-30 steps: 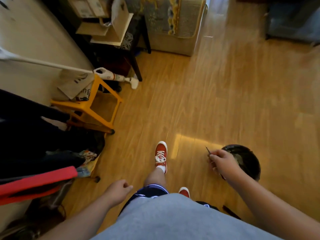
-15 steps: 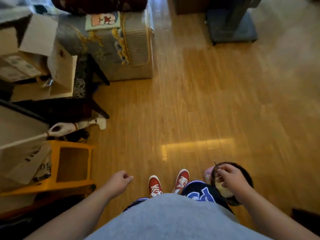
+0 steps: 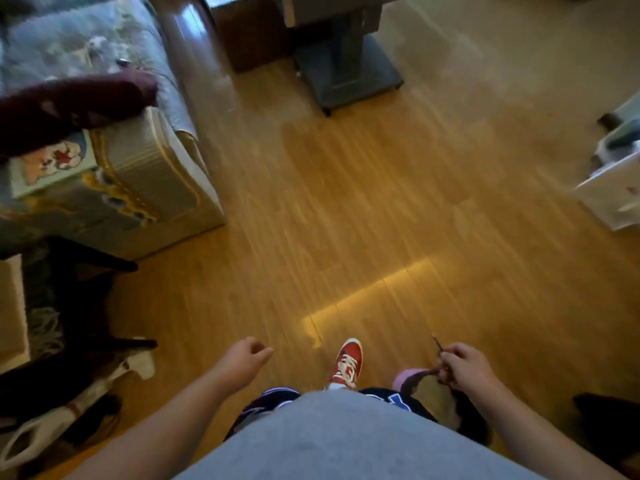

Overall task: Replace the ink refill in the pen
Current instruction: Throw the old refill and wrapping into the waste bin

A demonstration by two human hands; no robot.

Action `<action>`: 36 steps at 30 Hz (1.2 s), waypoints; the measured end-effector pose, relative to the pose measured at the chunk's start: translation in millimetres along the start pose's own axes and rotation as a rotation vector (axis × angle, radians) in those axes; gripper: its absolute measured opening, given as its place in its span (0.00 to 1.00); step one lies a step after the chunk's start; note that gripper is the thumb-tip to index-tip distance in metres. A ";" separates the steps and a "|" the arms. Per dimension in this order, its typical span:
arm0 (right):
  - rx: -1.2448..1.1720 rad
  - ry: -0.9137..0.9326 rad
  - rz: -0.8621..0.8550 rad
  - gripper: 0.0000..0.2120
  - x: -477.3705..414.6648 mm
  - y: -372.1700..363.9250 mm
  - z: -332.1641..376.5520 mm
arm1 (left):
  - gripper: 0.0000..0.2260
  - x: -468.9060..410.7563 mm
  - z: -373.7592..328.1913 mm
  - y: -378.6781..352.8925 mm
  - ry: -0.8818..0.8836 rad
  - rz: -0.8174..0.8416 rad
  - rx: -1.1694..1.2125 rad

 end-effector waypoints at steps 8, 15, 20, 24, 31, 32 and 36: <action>-0.119 0.095 -0.022 0.08 -62.5 36.8 130.1 | 0.10 -63.6 -59.6 44.9 0.060 0.055 -0.184; -0.169 0.026 -0.103 0.08 -122.4 68.3 184.2 | 0.09 -173.2 -176.7 84.0 -0.016 0.130 -0.347; -0.258 -0.102 -0.222 0.08 -137.1 109.8 183.1 | 0.11 -241.1 -306.6 100.1 -0.166 0.184 -0.542; -0.357 -0.221 -0.324 0.10 -129.4 139.3 152.9 | 0.12 -268.2 -425.6 83.8 -0.302 0.210 -0.665; -0.583 -0.463 -0.432 0.08 -121.7 179.6 66.4 | 0.12 -271.1 -598.8 -43.5 -0.517 0.368 -0.785; -0.622 -0.486 -0.445 0.08 -123.4 185.7 55.1 | 0.12 -266.9 -619.9 -67.2 -0.542 0.402 -0.789; -0.744 -0.545 -0.445 0.08 -140.4 222.1 17.3 | 0.11 -252.7 -691.9 -151.0 -0.564 0.509 -0.814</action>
Point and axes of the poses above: each hand's wrist, its own x-axis away from the middle knuckle, its own y-axis out of the back of the hand, z = x × y, the point moved 9 cm from there along -x, towards the middle knuckle, and after that the axes turned 2 degrees about -z, right-handed, at the moved point
